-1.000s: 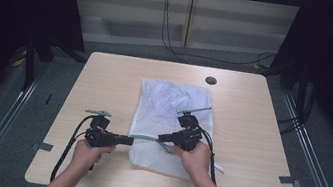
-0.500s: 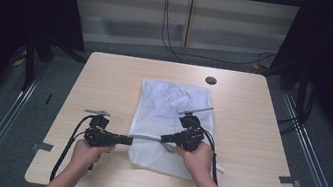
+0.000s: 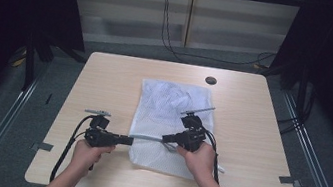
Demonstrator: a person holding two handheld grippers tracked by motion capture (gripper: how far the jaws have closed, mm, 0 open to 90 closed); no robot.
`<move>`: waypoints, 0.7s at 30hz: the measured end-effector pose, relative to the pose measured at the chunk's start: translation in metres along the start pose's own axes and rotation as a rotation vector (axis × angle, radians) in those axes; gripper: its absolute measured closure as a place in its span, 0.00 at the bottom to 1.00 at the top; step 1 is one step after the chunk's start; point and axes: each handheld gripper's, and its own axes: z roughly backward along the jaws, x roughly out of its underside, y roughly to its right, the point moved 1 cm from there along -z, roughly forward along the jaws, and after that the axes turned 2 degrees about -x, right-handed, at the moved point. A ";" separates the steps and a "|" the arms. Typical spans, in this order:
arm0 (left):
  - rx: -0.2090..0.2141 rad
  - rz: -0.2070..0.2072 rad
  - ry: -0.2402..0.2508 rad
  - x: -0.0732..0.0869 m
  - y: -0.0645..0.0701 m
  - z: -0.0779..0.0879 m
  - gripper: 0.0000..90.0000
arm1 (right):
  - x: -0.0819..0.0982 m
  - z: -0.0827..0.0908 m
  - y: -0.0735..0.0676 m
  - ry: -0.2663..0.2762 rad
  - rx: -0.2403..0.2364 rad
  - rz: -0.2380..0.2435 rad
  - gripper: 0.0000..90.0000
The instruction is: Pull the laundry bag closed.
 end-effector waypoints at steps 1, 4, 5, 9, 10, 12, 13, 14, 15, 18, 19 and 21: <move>-0.001 0.002 0.001 0.000 0.000 0.000 0.95 | 0.000 0.000 0.001 0.002 0.013 0.009 0.97; 0.003 0.007 0.004 0.000 -0.001 0.002 0.95 | 0.002 0.003 0.005 0.004 0.010 -0.008 0.97; 0.002 0.004 0.006 -0.001 -0.002 0.002 0.95 | 0.002 0.004 0.006 0.005 0.008 -0.015 0.97; 0.002 0.000 0.001 -0.001 -0.001 0.002 0.95 | 0.003 0.006 0.006 0.005 0.013 -0.005 0.97; 0.002 0.001 0.002 -0.001 -0.001 0.002 0.95 | 0.003 0.006 0.006 0.006 0.011 -0.005 0.97; 0.001 0.003 0.002 0.000 -0.001 0.002 0.95 | 0.002 0.006 0.006 0.005 0.013 -0.003 0.97; 0.003 0.000 -0.002 0.000 -0.001 0.002 0.95 | 0.003 0.006 0.006 0.004 0.013 -0.002 0.97; 0.003 0.000 -0.002 0.000 -0.001 0.002 0.95 | 0.003 0.006 0.006 0.005 0.010 -0.005 0.97; 0.001 0.000 -0.002 0.000 -0.001 0.002 0.95 | 0.003 0.006 0.006 0.005 0.010 -0.002 0.97; -0.004 0.004 0.006 -0.001 -0.002 0.003 0.95 | 0.003 0.007 0.008 0.006 0.027 -0.005 0.97; 0.000 0.010 0.009 -0.001 -0.002 0.004 0.95 | 0.003 0.008 0.009 0.011 0.024 -0.005 0.97; 0.000 0.006 0.007 -0.001 -0.001 0.003 0.95 | 0.004 0.010 0.011 0.016 0.009 -0.025 0.97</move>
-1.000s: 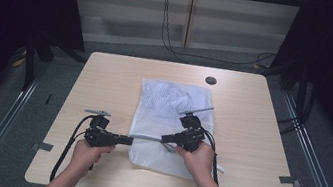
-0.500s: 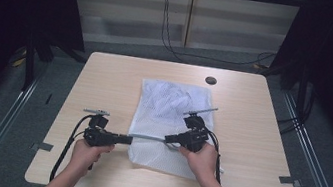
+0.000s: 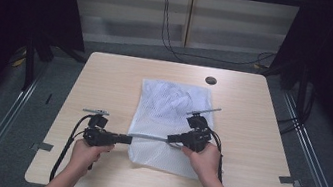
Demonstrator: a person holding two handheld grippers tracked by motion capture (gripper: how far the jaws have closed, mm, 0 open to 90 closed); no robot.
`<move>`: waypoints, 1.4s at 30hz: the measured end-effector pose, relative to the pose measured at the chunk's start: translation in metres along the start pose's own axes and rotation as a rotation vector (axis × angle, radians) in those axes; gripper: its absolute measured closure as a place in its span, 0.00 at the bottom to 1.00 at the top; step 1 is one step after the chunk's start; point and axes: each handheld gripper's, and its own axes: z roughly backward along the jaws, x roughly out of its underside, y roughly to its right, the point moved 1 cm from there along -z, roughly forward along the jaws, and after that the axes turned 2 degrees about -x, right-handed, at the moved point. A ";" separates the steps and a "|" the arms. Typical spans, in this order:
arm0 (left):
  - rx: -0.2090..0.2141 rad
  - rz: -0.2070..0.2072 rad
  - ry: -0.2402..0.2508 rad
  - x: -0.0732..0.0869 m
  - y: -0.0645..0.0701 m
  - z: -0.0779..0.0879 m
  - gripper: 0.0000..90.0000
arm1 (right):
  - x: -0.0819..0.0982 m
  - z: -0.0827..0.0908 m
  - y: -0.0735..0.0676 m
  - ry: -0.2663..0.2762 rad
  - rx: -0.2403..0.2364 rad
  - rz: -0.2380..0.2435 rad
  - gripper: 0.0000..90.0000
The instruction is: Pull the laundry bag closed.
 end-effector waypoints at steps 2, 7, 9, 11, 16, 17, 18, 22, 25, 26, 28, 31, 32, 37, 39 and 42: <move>0.000 0.003 -0.003 0.000 0.000 -0.001 0.95 | 0.000 0.001 -0.001 -0.008 0.016 0.014 0.97; 0.000 0.002 -0.002 0.000 0.000 0.000 0.95 | 0.001 0.001 0.000 -0.007 0.002 0.010 0.97; 0.001 0.004 -0.005 0.000 0.000 0.000 0.95 | 0.002 0.001 -0.001 -0.011 0.004 0.015 0.97; -0.006 0.004 0.000 0.000 0.000 0.000 0.95 | 0.002 0.002 0.000 -0.011 0.011 0.017 0.97; -0.005 0.008 0.002 0.000 -0.001 0.001 0.95 | 0.003 0.004 0.003 -0.008 0.015 0.005 0.97; -0.007 0.007 0.002 0.000 -0.001 0.001 0.95 | 0.003 0.005 0.004 -0.007 0.022 0.014 0.97; -0.010 0.005 0.002 0.000 -0.001 0.002 0.95 | 0.004 0.006 0.005 -0.010 0.021 0.002 0.97; -0.008 0.012 0.008 0.000 -0.001 0.002 0.95 | 0.005 0.009 0.007 -0.004 0.020 -0.001 0.97; -0.005 0.010 0.006 -0.001 -0.001 0.002 0.95 | 0.005 0.011 0.007 -0.001 0.023 0.004 0.97; -0.005 0.013 0.006 -0.001 -0.001 0.002 0.95 | 0.005 0.011 0.007 -0.001 0.022 0.006 0.97; -0.004 0.014 0.007 0.000 -0.001 0.002 0.95 | 0.005 0.010 0.007 -0.002 0.023 0.007 0.97; -0.006 0.018 0.007 0.000 -0.001 0.002 0.95 | 0.005 0.011 0.007 -0.006 0.022 0.001 0.97; -0.007 0.018 0.008 0.000 -0.001 0.003 0.95 | 0.005 0.011 0.008 -0.004 0.027 0.007 0.97; -0.006 0.017 0.006 -0.001 -0.001 0.002 0.95 | 0.006 0.013 0.009 -0.002 0.023 0.003 0.97; -0.004 0.016 0.005 0.000 -0.001 0.002 0.95 | 0.006 0.013 0.009 -0.004 0.024 0.003 0.97; -0.004 0.017 0.004 0.000 -0.001 0.002 0.95 | 0.006 0.013 0.009 -0.002 0.022 0.006 0.97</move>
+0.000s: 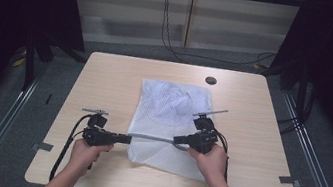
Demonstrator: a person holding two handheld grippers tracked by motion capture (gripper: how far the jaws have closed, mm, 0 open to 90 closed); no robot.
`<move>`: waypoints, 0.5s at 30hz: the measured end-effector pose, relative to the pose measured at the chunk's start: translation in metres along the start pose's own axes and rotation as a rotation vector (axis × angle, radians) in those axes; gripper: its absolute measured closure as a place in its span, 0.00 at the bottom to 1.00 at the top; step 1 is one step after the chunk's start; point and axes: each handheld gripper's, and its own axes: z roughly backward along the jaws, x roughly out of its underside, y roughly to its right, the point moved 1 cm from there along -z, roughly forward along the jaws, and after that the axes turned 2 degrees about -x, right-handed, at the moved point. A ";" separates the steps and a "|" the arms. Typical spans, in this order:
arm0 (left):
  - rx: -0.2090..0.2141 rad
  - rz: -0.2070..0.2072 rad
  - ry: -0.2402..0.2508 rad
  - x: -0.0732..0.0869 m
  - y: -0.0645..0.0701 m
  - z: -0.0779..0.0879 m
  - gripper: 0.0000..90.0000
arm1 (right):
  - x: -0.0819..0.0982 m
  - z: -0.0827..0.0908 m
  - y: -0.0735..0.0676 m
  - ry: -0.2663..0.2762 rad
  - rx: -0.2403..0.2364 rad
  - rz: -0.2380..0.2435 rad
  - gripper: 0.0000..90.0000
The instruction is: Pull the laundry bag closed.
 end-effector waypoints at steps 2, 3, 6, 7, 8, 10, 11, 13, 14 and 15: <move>0.000 0.000 -0.001 0.000 0.000 0.000 0.95 | 0.000 0.000 0.000 0.002 0.000 0.001 0.97; 0.000 0.000 -0.001 0.000 0.000 0.000 0.95 | 0.000 0.000 0.000 0.002 -0.002 0.001 0.97; 0.000 0.004 0.001 0.000 0.000 0.000 0.95 | 0.000 0.000 0.000 0.001 0.006 0.002 0.97; -0.005 0.002 0.003 0.000 0.000 0.000 0.95 | 0.000 0.001 0.001 0.000 0.001 -0.002 0.97; -0.003 0.003 0.002 0.000 0.000 0.001 0.95 | 0.001 0.001 0.001 0.000 0.010 0.000 0.97; -0.001 0.006 0.002 0.000 0.000 0.000 0.95 | 0.001 0.002 0.002 0.001 0.001 -0.004 0.97; -0.005 0.002 0.000 0.000 0.000 0.000 0.95 | 0.001 0.002 0.002 0.002 0.005 -0.002 0.97; -0.003 0.003 -0.001 0.000 0.000 0.000 0.95 | 0.001 0.002 0.002 0.002 0.003 0.002 0.97; -0.003 0.002 0.000 0.000 0.000 0.000 0.95 | 0.001 0.002 0.002 0.002 0.003 -0.003 0.97; -0.002 -0.001 -0.001 0.000 0.000 0.000 0.95 | 0.001 0.002 0.002 0.002 0.002 0.000 0.97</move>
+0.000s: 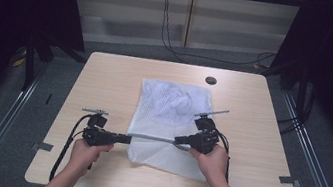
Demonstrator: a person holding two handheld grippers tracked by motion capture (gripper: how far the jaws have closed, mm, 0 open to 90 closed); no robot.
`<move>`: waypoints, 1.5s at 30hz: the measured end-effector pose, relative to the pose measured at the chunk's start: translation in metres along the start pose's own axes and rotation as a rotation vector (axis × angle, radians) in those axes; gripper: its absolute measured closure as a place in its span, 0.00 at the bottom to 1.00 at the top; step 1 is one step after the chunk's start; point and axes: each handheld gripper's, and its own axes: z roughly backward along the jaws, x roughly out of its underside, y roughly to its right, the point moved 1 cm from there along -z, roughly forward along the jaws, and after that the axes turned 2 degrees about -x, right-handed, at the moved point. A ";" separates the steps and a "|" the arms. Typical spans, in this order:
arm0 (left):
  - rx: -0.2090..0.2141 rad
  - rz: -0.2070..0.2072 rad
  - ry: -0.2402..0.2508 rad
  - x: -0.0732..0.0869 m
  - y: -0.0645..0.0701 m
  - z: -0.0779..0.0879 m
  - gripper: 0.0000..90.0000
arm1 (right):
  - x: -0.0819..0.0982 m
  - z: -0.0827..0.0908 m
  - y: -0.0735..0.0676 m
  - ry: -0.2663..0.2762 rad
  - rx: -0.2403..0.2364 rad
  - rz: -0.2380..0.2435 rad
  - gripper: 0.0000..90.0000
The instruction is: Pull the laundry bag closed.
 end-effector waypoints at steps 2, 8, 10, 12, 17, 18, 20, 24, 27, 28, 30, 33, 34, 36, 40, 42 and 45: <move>0.000 0.000 0.000 0.000 0.000 0.000 0.95 | 0.000 0.000 0.000 -0.001 0.001 0.000 0.97; -0.003 0.001 -0.001 0.000 0.000 -0.001 0.95 | 0.000 0.001 0.000 -0.001 0.001 -0.001 0.97; -0.003 0.001 -0.001 0.000 0.000 0.000 0.95 | 0.000 0.001 0.000 -0.003 0.001 0.000 0.97; -0.004 0.001 -0.005 0.000 0.000 0.000 0.95 | 0.000 0.000 0.000 -0.001 -0.001 0.002 0.97; -0.006 0.005 -0.003 0.000 0.000 0.000 0.95 | 0.000 0.000 0.000 -0.005 0.000 -0.001 0.97; -0.008 0.005 0.001 0.000 -0.001 0.001 0.95 | 0.000 0.001 0.000 -0.004 0.006 0.000 0.97; -0.009 0.003 0.004 -0.001 -0.002 0.003 0.95 | 0.001 0.002 0.003 -0.006 0.017 -0.002 0.97; -0.004 0.008 0.001 0.000 -0.001 0.001 0.95 | 0.003 0.005 0.007 -0.002 0.016 -0.008 0.97; -0.004 0.010 0.003 0.000 -0.002 0.002 0.95 | 0.003 0.007 0.007 -0.003 0.015 -0.015 0.97; -0.006 0.010 0.003 0.000 -0.002 0.002 0.95 | 0.003 0.008 0.007 -0.001 0.011 -0.011 0.97; -0.005 0.010 0.004 0.000 -0.002 0.002 0.95 | 0.003 0.008 0.007 -0.003 0.012 -0.009 0.97; -0.006 0.009 0.001 0.000 -0.002 0.001 0.95 | 0.003 0.009 0.008 0.000 0.009 -0.007 0.97; -0.005 0.010 0.001 0.000 -0.002 0.001 0.95 | 0.003 0.009 0.008 0.000 0.007 -0.008 0.97; -0.006 0.009 0.001 0.000 -0.002 0.001 0.95 | 0.004 0.009 0.008 0.003 0.007 -0.008 0.97; -0.007 0.009 -0.002 0.000 -0.002 0.002 0.95 | 0.004 0.009 0.008 0.000 0.005 -0.006 0.97; -0.006 0.010 -0.004 0.000 -0.001 0.001 0.95 | 0.004 0.009 0.008 0.000 0.005 -0.005 0.97; -0.011 0.008 -0.002 0.000 -0.002 0.001 0.95 | 0.004 0.009 0.008 0.002 0.004 -0.006 0.97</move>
